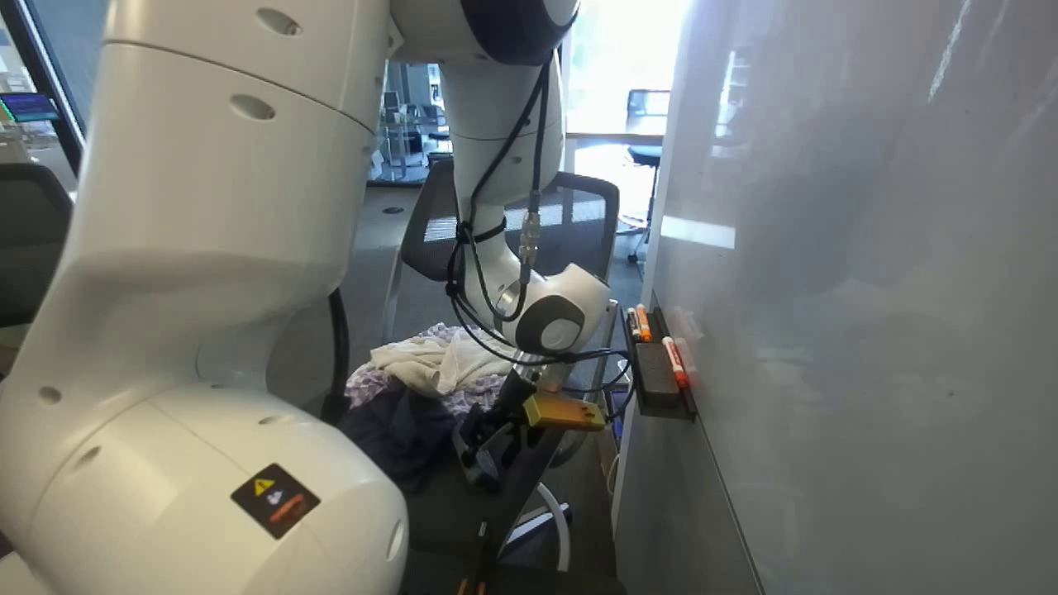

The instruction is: Pick up the duster, then rub something off of the board

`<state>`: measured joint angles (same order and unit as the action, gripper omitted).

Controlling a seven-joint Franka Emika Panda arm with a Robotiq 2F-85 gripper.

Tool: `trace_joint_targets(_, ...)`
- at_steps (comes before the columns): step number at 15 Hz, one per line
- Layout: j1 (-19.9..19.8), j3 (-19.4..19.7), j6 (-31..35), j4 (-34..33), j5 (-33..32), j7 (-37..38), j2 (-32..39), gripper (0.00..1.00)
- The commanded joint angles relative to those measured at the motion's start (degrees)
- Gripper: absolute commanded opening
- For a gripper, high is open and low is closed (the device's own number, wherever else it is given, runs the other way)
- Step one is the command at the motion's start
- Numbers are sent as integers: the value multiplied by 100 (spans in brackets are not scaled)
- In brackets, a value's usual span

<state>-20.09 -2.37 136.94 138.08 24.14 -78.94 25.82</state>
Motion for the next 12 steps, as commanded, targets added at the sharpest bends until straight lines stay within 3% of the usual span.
trace_joint_targets(1,-111,-70,-191,-121,233,-242,129,52)
trace_joint_targets(4,-96,-62,-230,-108,337,-217,120,32)
trace_joint_targets(7,-95,-102,-276,-5,523,-168,-43,32)
trace_joint_targets(12,267,-66,307,678,572,237,-852,32)
